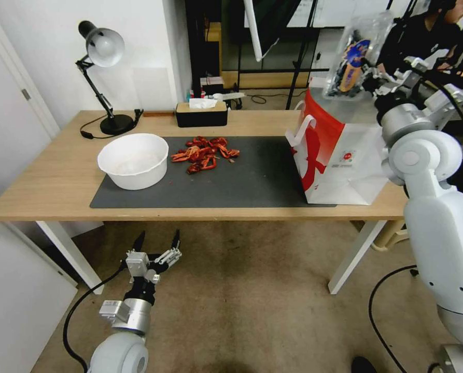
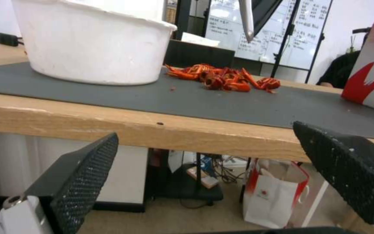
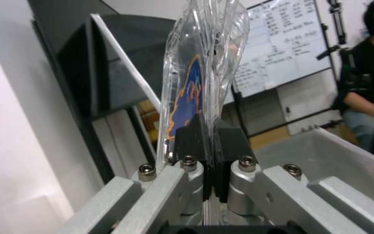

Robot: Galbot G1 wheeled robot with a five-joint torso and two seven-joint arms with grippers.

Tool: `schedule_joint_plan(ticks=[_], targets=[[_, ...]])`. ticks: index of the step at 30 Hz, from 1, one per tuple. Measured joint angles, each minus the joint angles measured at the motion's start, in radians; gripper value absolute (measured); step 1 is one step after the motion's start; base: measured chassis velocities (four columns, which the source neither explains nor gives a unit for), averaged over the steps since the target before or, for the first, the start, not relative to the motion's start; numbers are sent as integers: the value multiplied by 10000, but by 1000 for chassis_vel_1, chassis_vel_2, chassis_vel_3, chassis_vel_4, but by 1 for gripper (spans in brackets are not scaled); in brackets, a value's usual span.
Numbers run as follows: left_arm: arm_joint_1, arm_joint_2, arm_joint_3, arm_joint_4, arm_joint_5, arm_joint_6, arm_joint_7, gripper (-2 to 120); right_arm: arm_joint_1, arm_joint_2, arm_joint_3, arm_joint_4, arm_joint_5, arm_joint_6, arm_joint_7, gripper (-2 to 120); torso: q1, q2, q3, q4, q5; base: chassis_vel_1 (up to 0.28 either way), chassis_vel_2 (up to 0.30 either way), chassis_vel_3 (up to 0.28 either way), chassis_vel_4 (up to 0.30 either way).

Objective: Close the takeout container lid, then place the container into the takeout bag.

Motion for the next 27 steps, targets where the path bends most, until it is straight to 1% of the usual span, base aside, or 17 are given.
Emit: schedule_joint_plan(ticks=[3, 5, 6, 7, 8, 10, 11, 12, 14, 15, 16, 18, 19, 22, 23, 26, 27], targets=[[-21, -24, 51, 61, 0, 0, -15, 100, -224, 13, 84, 225, 161, -384, 476, 0, 0, 0, 0, -1, 0, 0, 0, 0, 0], [-23, -30, 58, 75, -1, -3, -20, 100, -263, 24, 107, 283, 264, -505, 597, 0, 0, 0, 0, 0, 0, 0, 0, 0, 0], [-32, -50, 71, 109, -1, -21, -28, 100, -389, 63, 159, 436, 588, -790, 901, 0, 0, 1, 0, 0, -5, 0, 0, 0, 0], [-32, -50, 71, 109, -1, -21, -28, 100, -389, 63, 159, 436, 588, -790, 901, 0, 0, 1, 0, 0, -5, 0, 0, 0, 0], [-51, -66, 76, 149, -4, -49, -39, 100, -506, 118, 190, 541, 962, -1011, 1160, 3, 0, 1, 0, 1, 0, 0, 0, 0, 0], [-117, -75, 77, 272, 60, -195, -53, 100, -573, 193, 234, 587, 1521, -1207, 1482, 13, -1, 1, -1, 1, -5, 0, 0, 0, 0], [-117, -75, 77, 272, 60, -195, -53, 100, -573, 193, 234, 587, 1521, -1207, 1482, 13, -1, 1, -1, 1, -5, 0, 0, 0, 0], [-150, -73, 87, 309, 71, -209, -67, 100, -607, 215, 255, 581, 1599, -1285, 1609, 18, 0, 2, -1, 2, -3, 0, 0, 0, 0], [-229, -45, 147, 339, 68, -204, -90, 100, -700, 219, 308, 605, 1576, -1422, 1796, 25, 0, 1, 0, 0, -2, 0, 0, 0, 0], [-229, -45, 147, 339, 68, -204, -90, 100, -700, 219, 308, 605, 1576, -1422, 1796, 25, 0, 1, 0, 0, -2, 0, 0, 0, 0], [-245, -38, 162, 342, 67, -199, -97, 100, -732, 218, 312, 632, 1493, -1453, 1843, 30, -1, 1, 0, -2, -3, 0, 0, 0, 0], [-251, -28, 190, 344, 60, -175, -107, 100, -779, 214, 301, 678, 1298, -1483, 1882, 41, 0, 2, -1, 1, -2, 0, 0, 0, 0], [-251, -28, 190, 344, 60, -175, -107, 100, -779, 214, 301, 678, 1298, -1483, 1882, 41, 0, 2, -1, 1, -2, 0, 0, 0, 0], [-326, -38, 209, 307, 54, -35, -121, 100, -855, 185, 281, 757, 1086, -1446, 1799, 54, 0, 1, 0, 1, -2, 0, 0, 0, 0], [-326, -38, 209, 307, 54, -35, -121, 100, -855, 185, 281, 757, 1086, -1446, 1799, 54, 0, 1, 0, 1, -2, 0, 0, 0, 0], [-380, -36, 204, 117, 51, 296, -96, 100, -968, 86, 253, 957, 873, -1088, 1283, 69, -1, 1, 0, 0, 0, 0, 0, 0, 0], [-380, -36, 204, 117, 51, 296, -96, 100, -968, 86, 253, 957, 873, -1088, 1283, 69, -1, 1, 0, 0, 0, 0, 0, 0, 0]])
